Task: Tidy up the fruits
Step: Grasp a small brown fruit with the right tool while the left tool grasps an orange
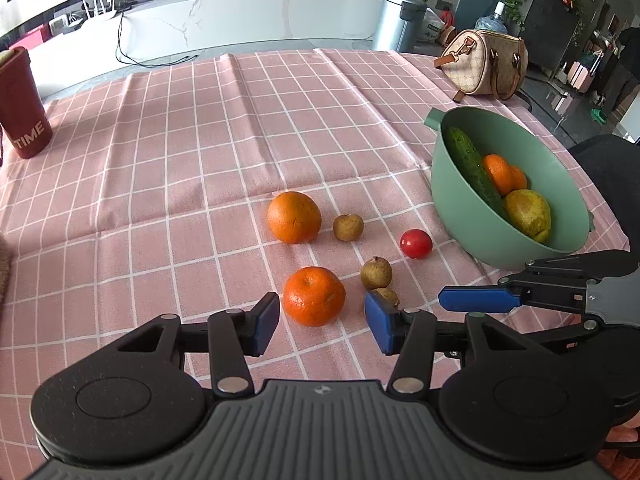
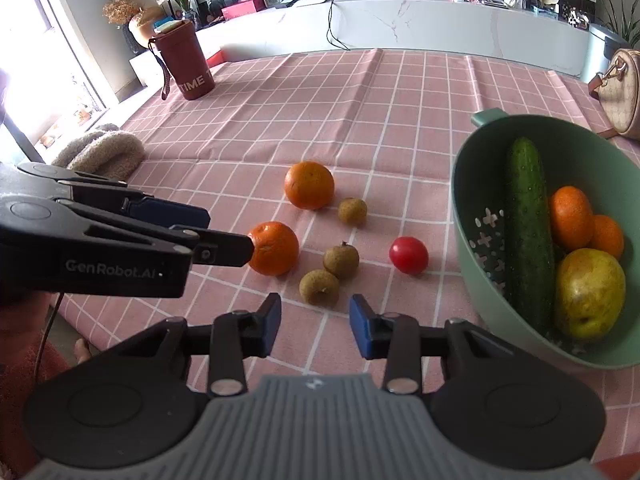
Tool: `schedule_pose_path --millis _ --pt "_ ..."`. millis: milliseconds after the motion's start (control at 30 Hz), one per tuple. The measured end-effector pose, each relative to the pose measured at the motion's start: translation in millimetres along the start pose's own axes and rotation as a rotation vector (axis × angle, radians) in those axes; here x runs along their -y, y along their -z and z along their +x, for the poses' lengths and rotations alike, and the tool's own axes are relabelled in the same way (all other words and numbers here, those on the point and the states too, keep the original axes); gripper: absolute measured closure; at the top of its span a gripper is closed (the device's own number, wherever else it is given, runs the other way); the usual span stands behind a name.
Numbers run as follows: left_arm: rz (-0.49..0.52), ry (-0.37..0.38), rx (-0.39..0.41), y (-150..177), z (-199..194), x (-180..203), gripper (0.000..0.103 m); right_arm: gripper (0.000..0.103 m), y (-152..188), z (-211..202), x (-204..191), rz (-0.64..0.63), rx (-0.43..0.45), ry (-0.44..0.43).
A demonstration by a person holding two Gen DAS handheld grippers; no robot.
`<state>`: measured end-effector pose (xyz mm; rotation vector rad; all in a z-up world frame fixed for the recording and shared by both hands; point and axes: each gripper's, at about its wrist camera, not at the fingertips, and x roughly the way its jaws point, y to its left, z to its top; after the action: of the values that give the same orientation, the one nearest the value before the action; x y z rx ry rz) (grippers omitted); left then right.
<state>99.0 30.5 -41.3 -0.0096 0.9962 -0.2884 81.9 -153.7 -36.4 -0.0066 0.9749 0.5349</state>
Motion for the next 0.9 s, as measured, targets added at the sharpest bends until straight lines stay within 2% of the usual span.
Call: schedule_pose_path --millis 600,767,900 --pt "-0.085 0.066 -0.039 1 40 -20 0.046 0.068 -8 37 2 0.026 -0.042 -0.013" --pt "-0.088 0.083 -0.038 0 44 -21 0.052 0.075 -10 45 4 0.048 -0.061 -0.014" --pt "-0.09 0.089 -0.032 0 44 -21 0.053 0.079 -11 47 6 0.058 -0.066 -0.014"
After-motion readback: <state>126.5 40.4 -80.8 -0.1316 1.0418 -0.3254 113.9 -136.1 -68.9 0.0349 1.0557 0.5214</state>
